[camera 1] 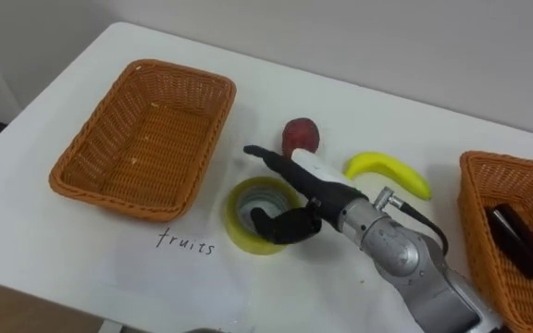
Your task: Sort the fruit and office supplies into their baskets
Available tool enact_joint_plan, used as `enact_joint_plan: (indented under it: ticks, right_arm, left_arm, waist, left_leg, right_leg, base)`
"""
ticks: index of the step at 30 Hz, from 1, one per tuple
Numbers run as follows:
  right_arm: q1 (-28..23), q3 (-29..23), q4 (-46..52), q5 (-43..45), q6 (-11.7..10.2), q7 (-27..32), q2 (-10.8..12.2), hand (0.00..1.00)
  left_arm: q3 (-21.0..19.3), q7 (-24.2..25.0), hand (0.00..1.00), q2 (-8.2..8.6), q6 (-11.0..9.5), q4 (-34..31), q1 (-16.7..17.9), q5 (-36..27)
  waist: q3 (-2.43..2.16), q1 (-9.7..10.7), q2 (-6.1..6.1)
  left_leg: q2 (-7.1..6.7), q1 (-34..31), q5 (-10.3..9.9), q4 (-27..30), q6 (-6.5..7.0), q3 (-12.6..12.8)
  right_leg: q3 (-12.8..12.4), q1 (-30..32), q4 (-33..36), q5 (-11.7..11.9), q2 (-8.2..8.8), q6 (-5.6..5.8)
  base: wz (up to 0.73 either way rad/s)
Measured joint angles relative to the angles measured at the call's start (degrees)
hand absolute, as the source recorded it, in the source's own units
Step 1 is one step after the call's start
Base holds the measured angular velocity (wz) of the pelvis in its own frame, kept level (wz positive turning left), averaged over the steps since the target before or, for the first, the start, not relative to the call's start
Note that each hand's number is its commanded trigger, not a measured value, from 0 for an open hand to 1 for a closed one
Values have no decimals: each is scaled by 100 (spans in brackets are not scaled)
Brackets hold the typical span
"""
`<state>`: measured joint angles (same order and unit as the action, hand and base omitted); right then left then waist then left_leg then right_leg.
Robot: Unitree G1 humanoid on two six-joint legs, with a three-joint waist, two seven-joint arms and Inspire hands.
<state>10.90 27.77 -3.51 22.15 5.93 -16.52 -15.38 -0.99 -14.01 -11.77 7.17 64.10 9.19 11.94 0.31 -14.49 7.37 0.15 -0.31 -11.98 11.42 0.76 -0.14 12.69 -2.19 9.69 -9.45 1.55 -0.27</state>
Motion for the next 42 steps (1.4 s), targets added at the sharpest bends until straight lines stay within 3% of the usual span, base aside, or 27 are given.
enact_joint_plan:
  ticks: [3, 17, 18, 19, 34, 38, 42]
  right_arm:
    - [-24, -1, -1, -102, 45, -218, -10, 0]
    - [-21, -46, 18, -147, 165, -424, -24, 0]
    - [-21, -47, 20, -146, 167, -425, -24, 15]
    - [-21, -47, 23, -146, 168, -427, -24, 100]
    - [143, -86, -31, -59, 173, -406, -25, 100]
    - [127, -69, -25, -22, 161, -415, -31, 100]
    - [110, -89, -23, -56, 165, -428, -30, 100]
  left_arm:
    - [1, 60, 0, -23, 3, 8, -32, -1]
    - [5, 196, 0, -95, 50, 188, -68, -2]
    - [5, 203, 0, -95, 52, 192, -68, -2]
    - [5, 215, 0, -95, 58, 193, -68, -2]
    - [8, 232, 0, -106, 131, 198, -115, -33]
    - [6, 231, 0, -106, 130, 212, -115, -115]
    - [6, 231, 0, -109, 130, 212, -122, -116]
  waist:
    - [-30, -3, 52]
    - [-15, -12, 90]
    - [-15, -11, 89]
    - [-14, -11, 88]
    - [8, -28, 82]
    - [61, -24, 78]
    - [61, -6, 79]
  left_leg:
    - [5, 6, 4, 4, -6, 1]
    - [3, 2, 5, 18, -6, -3]
    - [3, 2, 5, 17, -6, -4]
    - [3, 3, 4, 17, -6, -4]
    - [2, 30, 5, -3, -5, -23]
    - [3, 101, 1, -35, -1, -26]
    - [3, 113, 1, -58, 0, -24]
  right_leg:
    - [1, -4, 0, 3, -4, -5]
    - [-13, -8, 1, 17, -5, -13]
    - [-14, -8, 1, 17, -5, -13]
    - [-14, -9, 0, 17, -6, -13]
    - [0, -6, -12, 17, -4, -13]
    - [4, -71, -19, 16, -7, -12]
    - [7, -72, -20, 16, -6, -12]
  base:
    - [0]
    - [0]
    - [0]
    - [0]
    - [0]
    - [0]
    - [0]
